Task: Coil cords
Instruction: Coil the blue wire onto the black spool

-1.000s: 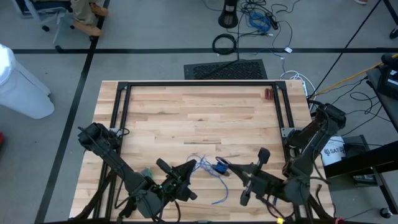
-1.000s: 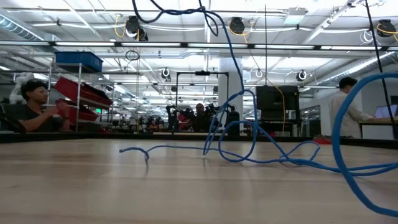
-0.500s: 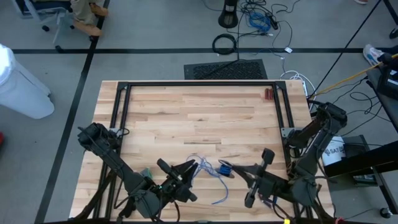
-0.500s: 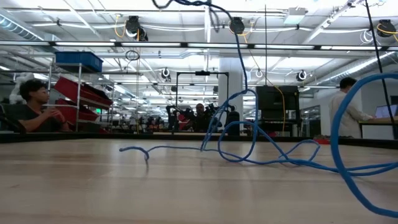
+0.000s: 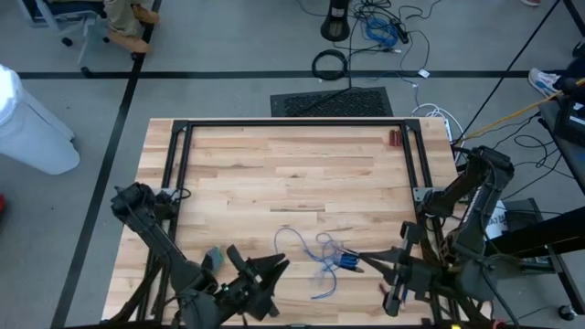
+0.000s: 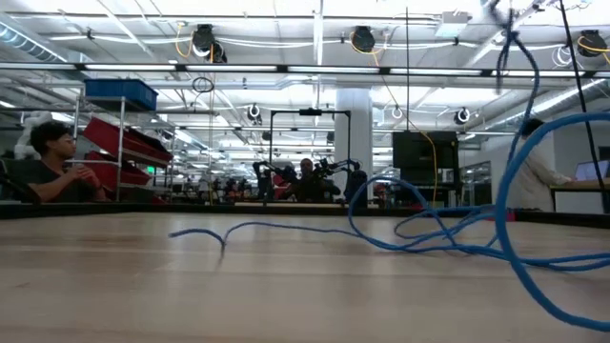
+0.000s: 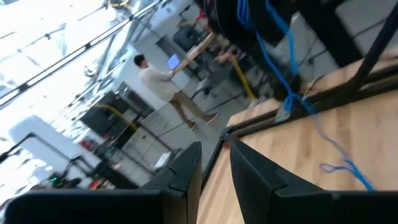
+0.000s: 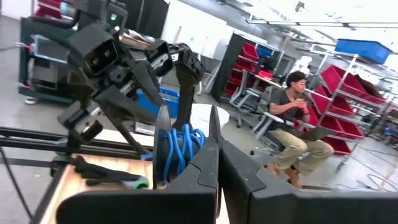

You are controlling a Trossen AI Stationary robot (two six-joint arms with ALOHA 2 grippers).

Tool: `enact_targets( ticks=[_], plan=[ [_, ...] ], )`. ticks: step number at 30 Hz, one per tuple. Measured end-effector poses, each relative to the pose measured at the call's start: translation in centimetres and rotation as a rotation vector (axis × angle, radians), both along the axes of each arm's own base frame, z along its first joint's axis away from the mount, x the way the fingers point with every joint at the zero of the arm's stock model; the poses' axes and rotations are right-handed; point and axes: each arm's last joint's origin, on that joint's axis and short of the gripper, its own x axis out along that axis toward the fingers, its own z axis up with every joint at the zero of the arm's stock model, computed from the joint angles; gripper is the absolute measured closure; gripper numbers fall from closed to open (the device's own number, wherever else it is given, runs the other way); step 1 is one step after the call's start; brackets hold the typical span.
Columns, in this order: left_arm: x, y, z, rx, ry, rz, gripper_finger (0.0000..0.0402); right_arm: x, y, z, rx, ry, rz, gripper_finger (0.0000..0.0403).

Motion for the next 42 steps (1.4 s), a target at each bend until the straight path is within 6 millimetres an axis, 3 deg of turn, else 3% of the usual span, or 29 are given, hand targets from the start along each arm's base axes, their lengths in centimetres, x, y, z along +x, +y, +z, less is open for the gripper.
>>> enact_targets(
  ticks=[7, 12, 17, 26, 42],
  plan=[
    [1.2, 0.0, 0.3, -0.137, -0.114, -0.314, 0.0310, 0.1, 0.3, 0.0, 0.009, -0.015, 0.113, 0.0403],
    [2.3, 0.7, 0.3, -0.224, -0.156, -0.431, 0.0310, 0.5, 0.4, 0.1, 0.027, -0.032, 0.217, 0.0403],
    [3.1, 1.2, 0.3, -0.304, -0.183, -0.553, 0.0310, 1.0, 0.0, 0.0, 0.027, -0.029, 0.205, 0.0403],
    [4.1, 1.8, -0.2, -0.358, -0.196, -0.567, 0.0310, 2.3, -0.7, -0.4, 0.079, -0.020, 0.241, 0.0403],
    [4.5, 2.3, -0.1, -0.419, -0.231, -0.539, 0.0311, 2.6, -0.9, -0.5, 0.088, -0.013, 0.256, 0.0403]
  ],
)
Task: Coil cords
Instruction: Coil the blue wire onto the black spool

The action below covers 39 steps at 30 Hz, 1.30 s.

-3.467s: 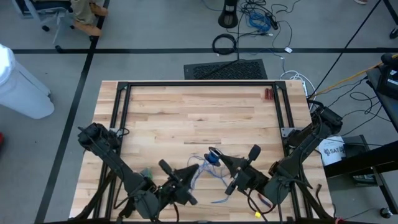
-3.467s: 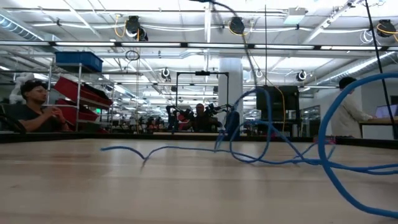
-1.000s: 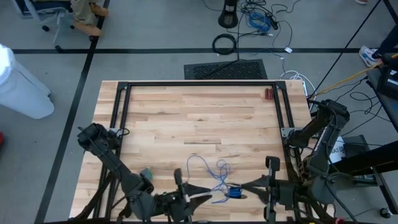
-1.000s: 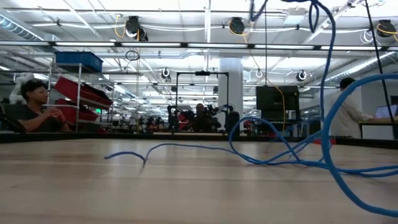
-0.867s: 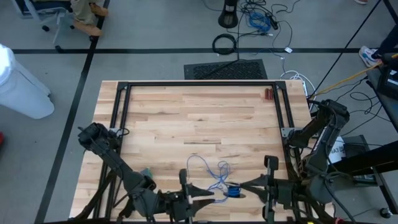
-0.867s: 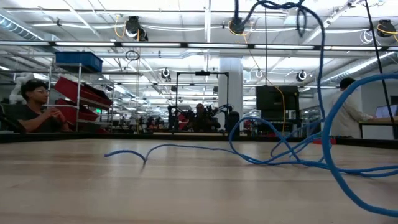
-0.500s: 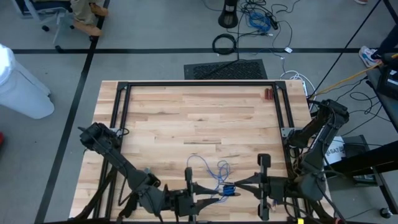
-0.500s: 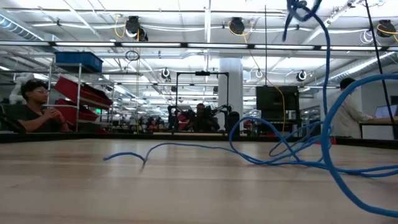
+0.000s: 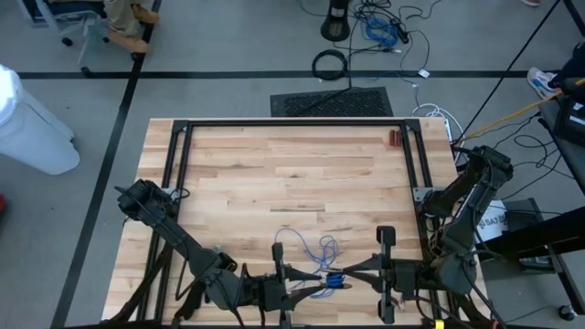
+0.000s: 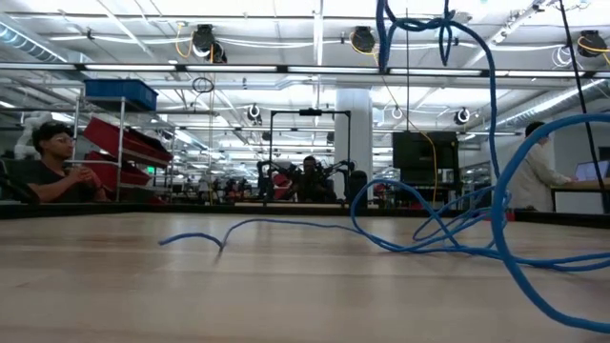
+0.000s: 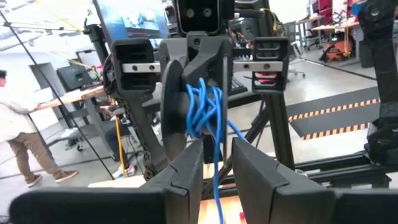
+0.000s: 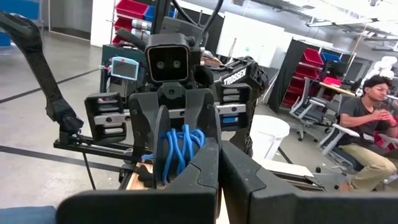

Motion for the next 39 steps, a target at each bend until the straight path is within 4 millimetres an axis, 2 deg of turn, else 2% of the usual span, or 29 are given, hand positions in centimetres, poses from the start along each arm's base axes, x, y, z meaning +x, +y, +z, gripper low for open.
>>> enact_targets(
  ticks=[11, 14, 18, 22, 30, 34, 39],
  plan=[
    [0.0, 0.1, 0.2, -0.054, -0.021, -0.008, 0.0314, 1.2, -0.3, -0.6, -0.004, 0.012, -0.019, 0.0403],
    [0.0, 0.1, 0.2, -0.054, -0.022, -0.004, 0.0336, 1.2, -0.3, -0.6, -0.004, 0.012, -0.019, 0.0403],
    [0.0, 0.1, 0.2, -0.047, -0.020, 0.001, 0.0388, 1.2, -0.3, -0.6, -0.005, 0.012, -0.018, 0.0403],
    [-0.1, -0.1, 0.2, -0.030, -0.018, 0.007, 0.0391, 1.0, -0.2, -0.6, -0.006, 0.013, -0.013, 0.0402],
    [-1.4, -1.1, 0.5, -0.009, -0.011, 0.014, 0.0397, 0.2, 0.6, -0.6, -0.025, 0.016, 0.022, 0.0369],
    [-2.4, -1.0, 1.5, -0.038, -0.002, 0.005, 0.0398, -0.2, 0.9, -0.8, -0.031, 0.023, 0.039, 0.0353],
    [-3.8, -0.3, 2.2, -0.094, 0.089, -0.040, 0.0399, -0.2, 1.0, -1.0, -0.019, 0.041, 0.076, 0.0333]
  ],
)
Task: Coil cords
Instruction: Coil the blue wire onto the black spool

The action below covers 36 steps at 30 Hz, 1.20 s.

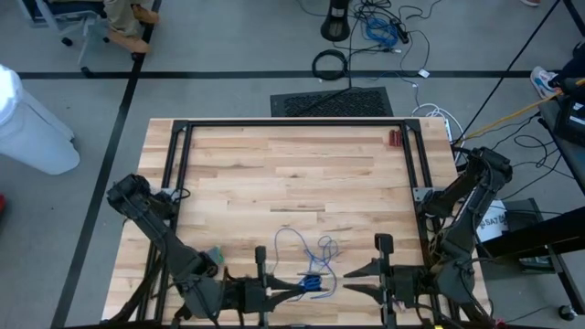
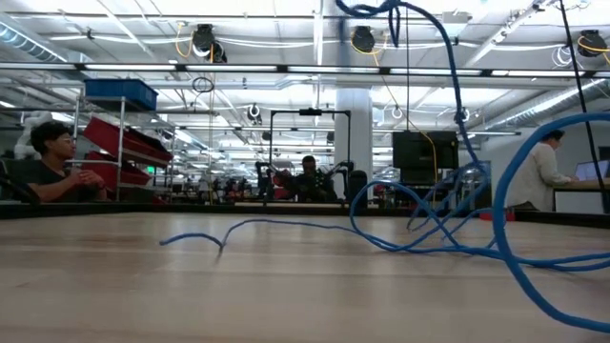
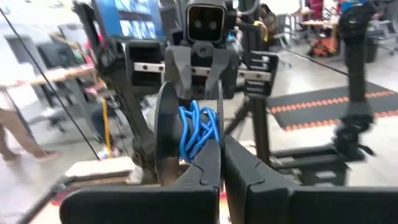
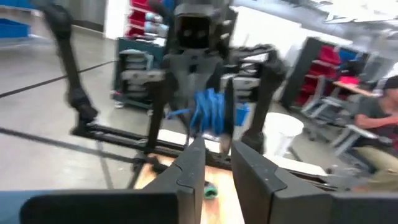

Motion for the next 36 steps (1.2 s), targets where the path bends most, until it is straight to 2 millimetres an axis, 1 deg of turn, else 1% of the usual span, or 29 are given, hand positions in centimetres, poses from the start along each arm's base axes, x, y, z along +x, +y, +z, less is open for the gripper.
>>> enact_targets(
  ticks=[3, 10, 13, 18, 22, 36],
  plan=[
    [-0.6, 0.4, 0.3, -0.023, 0.039, -0.019, 0.0399, 0.5, -0.2, -0.2, 0.024, 0.020, 0.037, 0.0322],
    [-0.6, 0.3, 0.1, -0.021, 0.058, -0.063, 0.0399, 1.5, -1.0, -0.4, 0.045, 0.025, 0.004, 0.0302],
    [-0.6, 0.3, 0.1, -0.019, 0.060, -0.065, 0.0400, 1.9, -1.1, -0.5, 0.055, 0.029, 0.022, 0.0298],
    [-0.6, 0.3, 0.1, -0.020, 0.059, -0.064, 0.0400, 2.8, -1.0, -1.1, 0.049, 0.040, 0.021, 0.0296],
    [-0.6, 0.3, 0.1, -0.020, 0.059, -0.064, 0.0400, 3.4, -1.3, -1.2, 0.046, 0.030, 0.003, 0.0296],
    [-0.3, 0.6, 0.1, -0.020, 0.060, -0.054, 0.0400, 3.9, -1.8, -1.0, 0.065, 0.009, -0.014, 0.0296]
  ],
)
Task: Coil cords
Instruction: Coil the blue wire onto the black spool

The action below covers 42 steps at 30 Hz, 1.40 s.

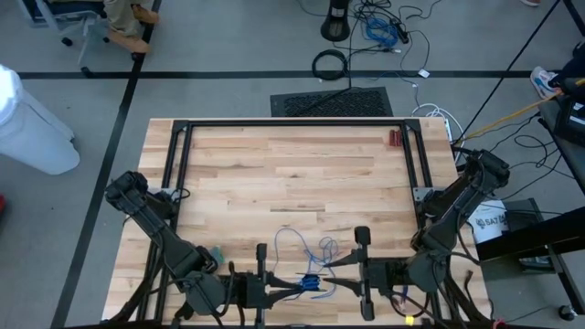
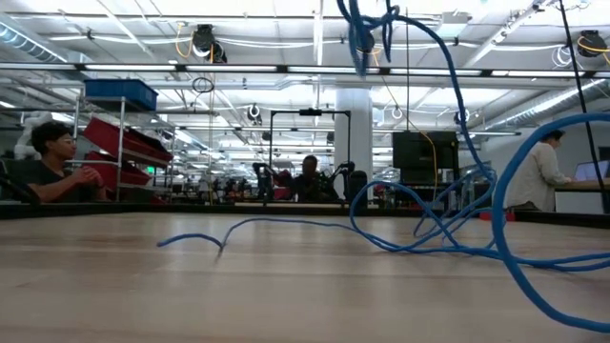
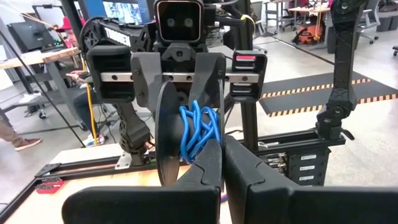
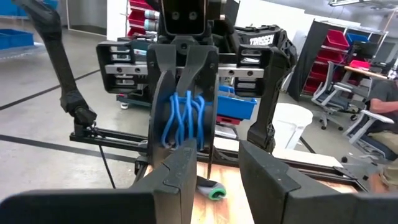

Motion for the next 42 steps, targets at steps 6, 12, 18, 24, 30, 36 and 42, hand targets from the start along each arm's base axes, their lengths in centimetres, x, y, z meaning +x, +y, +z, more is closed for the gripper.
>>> enact_targets(
  ticks=[6, 12, 18, 24, 30, 36, 42],
  plan=[
    [0.0, 0.0, 0.0, 0.000, 0.000, 0.000, 0.0400, 0.5, -0.3, 0.0, 0.008, 0.003, 0.058, 0.0304],
    [0.0, 0.0, 0.0, 0.001, 0.002, 0.001, 0.0400, 1.5, -0.2, -0.6, -0.019, -0.004, 0.063, 0.0360],
    [0.0, 0.0, 0.0, -0.002, -0.001, 0.002, 0.0390, 1.5, -0.3, -0.4, -0.043, -0.026, 0.034, 0.0397],
    [0.0, 0.0, 0.1, -0.001, -0.006, 0.009, 0.0354, 0.9, 0.2, -0.1, -0.046, -0.049, 0.022, 0.0402],
    [-0.1, -0.2, 0.1, 0.000, -0.010, 0.008, 0.0320, 0.2, 0.5, 0.3, -0.045, -0.056, -0.005, 0.0402],
    [-0.5, -0.6, 0.2, -0.002, -0.016, -0.001, 0.0290, -0.6, 0.5, 0.9, -0.022, -0.066, -0.018, 0.0403],
    [-1.0, -0.9, 0.4, 0.038, -0.031, 0.064, 0.0287, -1.9, 0.8, 1.5, -0.009, -0.075, -0.033, 0.0403]
  ],
)
